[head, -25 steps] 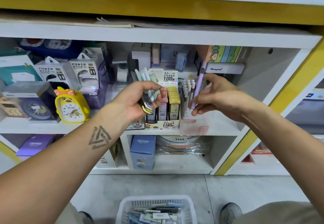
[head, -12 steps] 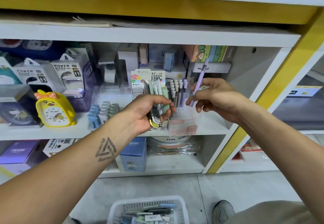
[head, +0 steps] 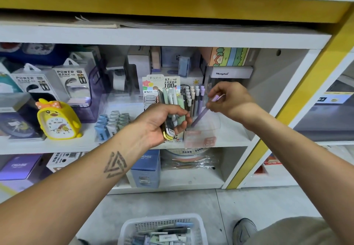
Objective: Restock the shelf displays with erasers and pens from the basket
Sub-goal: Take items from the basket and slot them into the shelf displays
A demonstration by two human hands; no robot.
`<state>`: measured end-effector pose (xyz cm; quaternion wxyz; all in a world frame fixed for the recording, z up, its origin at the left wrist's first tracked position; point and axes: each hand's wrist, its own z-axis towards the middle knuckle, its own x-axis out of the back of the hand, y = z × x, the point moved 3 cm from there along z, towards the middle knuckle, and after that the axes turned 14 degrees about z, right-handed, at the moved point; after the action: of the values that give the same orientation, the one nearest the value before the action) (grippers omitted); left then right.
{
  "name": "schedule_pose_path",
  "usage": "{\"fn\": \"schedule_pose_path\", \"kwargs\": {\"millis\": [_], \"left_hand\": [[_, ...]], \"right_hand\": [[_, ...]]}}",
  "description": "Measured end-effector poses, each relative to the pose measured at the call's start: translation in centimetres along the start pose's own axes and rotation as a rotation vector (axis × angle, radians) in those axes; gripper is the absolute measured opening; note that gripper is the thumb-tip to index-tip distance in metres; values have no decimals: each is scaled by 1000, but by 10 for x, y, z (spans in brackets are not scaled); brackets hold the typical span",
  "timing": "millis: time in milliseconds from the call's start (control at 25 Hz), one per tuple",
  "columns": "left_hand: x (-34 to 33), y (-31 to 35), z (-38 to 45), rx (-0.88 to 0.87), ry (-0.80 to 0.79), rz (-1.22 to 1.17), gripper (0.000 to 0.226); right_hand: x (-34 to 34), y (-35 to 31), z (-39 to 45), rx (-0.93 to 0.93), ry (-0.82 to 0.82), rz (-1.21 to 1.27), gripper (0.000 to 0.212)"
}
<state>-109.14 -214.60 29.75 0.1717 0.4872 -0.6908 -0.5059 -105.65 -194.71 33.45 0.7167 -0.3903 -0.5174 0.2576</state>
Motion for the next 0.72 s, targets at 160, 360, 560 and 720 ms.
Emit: {"fn": "schedule_pose_path", "kwargs": {"millis": [160, 360, 560, 720], "left_hand": [[1, 1, 0, 3, -6, 11, 27], [3, -1, 0, 6, 17, -5, 12], [5, -1, 3, -3, 11, 12, 25], [5, -2, 3, -10, 6, 22, 10]], "right_hand": [[-5, -8, 3, 96, 34, 158, 11], [-1, -12, 5, 310, 104, -216, 17], [-9, -7, 5, 258, 73, -146, 17], [-11, -8, 5, 286, 72, -157, 18]]}}
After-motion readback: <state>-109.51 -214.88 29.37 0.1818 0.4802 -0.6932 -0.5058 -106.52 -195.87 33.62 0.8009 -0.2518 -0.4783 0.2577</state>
